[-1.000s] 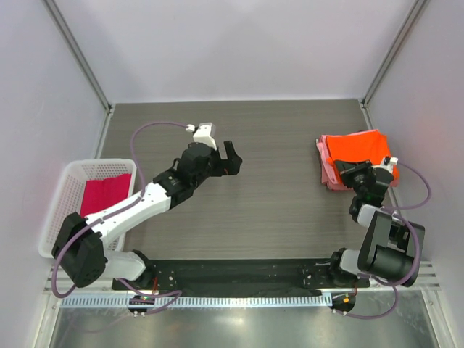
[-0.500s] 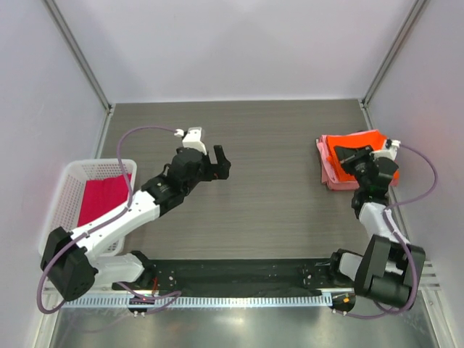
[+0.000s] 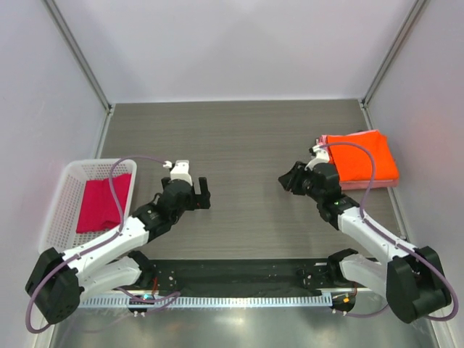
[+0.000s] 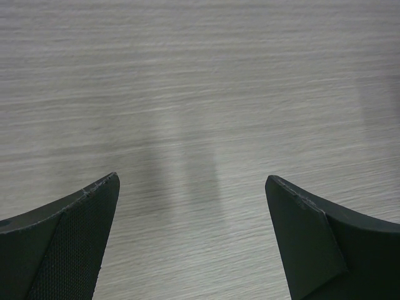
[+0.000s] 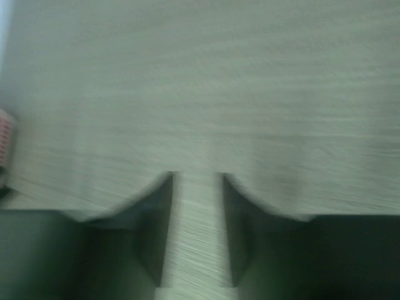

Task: Fold and stack the t-shirts
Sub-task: Reset both grippers

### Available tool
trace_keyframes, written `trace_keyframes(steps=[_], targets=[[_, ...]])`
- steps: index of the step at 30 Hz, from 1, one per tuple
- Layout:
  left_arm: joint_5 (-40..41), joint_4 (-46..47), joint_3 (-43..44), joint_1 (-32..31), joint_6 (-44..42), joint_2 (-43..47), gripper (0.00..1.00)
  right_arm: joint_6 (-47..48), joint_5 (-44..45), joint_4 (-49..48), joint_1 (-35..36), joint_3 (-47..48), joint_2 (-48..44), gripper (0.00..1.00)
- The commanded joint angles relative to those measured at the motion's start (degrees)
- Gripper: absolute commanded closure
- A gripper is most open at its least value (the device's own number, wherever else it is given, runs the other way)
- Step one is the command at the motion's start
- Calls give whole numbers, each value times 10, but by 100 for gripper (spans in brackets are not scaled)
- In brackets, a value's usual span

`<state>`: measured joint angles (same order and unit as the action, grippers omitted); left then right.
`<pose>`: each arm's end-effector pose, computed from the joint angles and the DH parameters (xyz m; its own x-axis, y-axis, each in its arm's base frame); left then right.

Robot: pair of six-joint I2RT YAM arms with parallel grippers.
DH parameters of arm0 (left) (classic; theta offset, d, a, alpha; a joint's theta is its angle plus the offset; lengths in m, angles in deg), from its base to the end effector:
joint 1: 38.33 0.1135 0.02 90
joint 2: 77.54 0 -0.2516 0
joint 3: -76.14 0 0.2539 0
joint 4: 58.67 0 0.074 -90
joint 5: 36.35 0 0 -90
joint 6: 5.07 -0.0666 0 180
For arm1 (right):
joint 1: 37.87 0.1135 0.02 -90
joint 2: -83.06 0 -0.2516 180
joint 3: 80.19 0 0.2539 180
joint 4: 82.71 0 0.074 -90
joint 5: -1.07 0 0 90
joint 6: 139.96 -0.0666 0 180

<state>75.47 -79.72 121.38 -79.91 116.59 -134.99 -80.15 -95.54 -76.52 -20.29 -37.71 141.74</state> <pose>0.2007 -0.1450 0.1974 -0.5506 -0.1630 -0.8187 0.1112 0.9577 -0.2654 0.2480 0.0866 0.2042 -0.5158 0.3606 -0.7772 -0.1644 0.8486 0.5029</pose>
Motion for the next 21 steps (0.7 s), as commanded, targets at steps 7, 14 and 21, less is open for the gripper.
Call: trace_keyframes(steps=[7, 14, 21], targets=[[17, 61, -54, 2, -20, 24, 0, 18, 61, -63, 25, -75, 28, 0], [4, 59, -49, 2, -21, 27, 0, 8, 52, -67, 25, -65, 50, 0], [10, 54, -54, 2, -23, 41, 0, 12, 56, -71, 25, -82, 12, 0]])
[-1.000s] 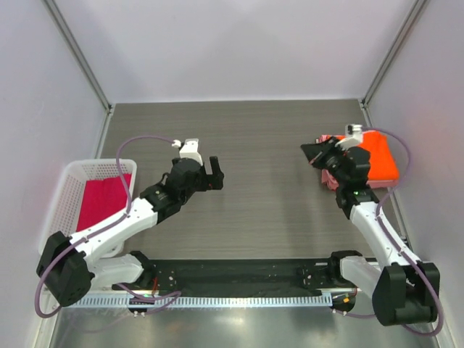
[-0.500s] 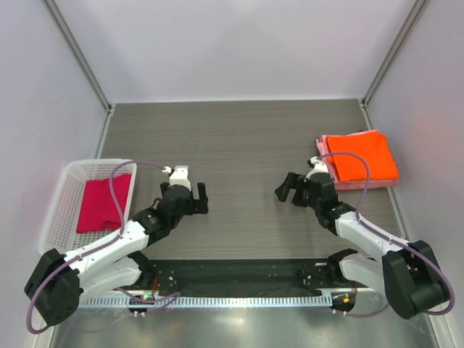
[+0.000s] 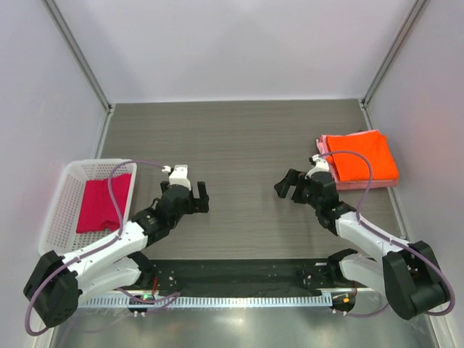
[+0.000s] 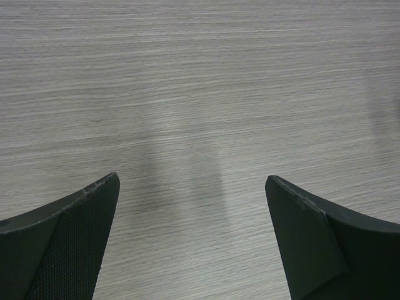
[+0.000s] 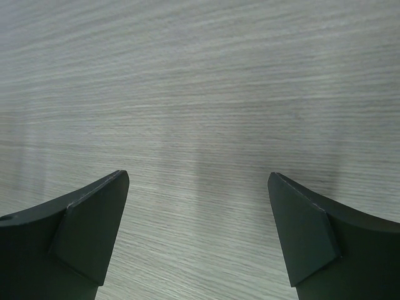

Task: Fold and stack the t-shirts
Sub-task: Reset both grippers

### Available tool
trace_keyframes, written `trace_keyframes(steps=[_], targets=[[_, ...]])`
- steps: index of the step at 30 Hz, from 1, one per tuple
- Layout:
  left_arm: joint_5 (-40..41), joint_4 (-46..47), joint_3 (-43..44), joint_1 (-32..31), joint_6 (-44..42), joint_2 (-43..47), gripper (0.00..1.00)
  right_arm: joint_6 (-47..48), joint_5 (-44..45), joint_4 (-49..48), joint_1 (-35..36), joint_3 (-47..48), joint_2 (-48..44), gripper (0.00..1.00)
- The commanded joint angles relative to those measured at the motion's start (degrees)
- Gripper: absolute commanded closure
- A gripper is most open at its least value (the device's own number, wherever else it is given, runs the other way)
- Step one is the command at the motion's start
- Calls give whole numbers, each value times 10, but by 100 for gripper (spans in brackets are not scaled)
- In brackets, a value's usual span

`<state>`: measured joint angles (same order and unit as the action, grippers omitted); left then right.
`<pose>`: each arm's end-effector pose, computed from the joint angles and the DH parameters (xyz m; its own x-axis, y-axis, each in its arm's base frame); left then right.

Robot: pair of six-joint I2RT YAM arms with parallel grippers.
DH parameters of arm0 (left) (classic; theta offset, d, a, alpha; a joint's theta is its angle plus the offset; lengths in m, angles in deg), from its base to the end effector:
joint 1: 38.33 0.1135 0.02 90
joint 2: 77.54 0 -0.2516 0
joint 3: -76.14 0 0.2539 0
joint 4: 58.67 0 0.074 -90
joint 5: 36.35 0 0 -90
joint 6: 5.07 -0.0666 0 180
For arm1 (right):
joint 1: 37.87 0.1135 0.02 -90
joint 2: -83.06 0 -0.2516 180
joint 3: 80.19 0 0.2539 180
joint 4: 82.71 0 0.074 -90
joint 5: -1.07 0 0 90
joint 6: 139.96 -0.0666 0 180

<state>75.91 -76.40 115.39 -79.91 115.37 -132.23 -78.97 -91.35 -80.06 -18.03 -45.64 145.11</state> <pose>0.1909 -0.1357 0.1770 -0.5439 -0.1443 -0.8267 0.1177 0.9623 -0.2454 0.2331 0.0871 0.1479 -0.5943 0.3007 -0.7459 -0.0975 0.8937 0.4379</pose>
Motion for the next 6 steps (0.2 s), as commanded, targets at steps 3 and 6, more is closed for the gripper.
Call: trace_keyframes(steps=[3, 6], targets=[[10, 22, 5, 2, -11, 13, 0, 1, 12, -34, 2, -3, -25, 0], [5, 23, 6, 2, -11, 11, 0, -1, 10, -40, 3, -8, -38, 0]])
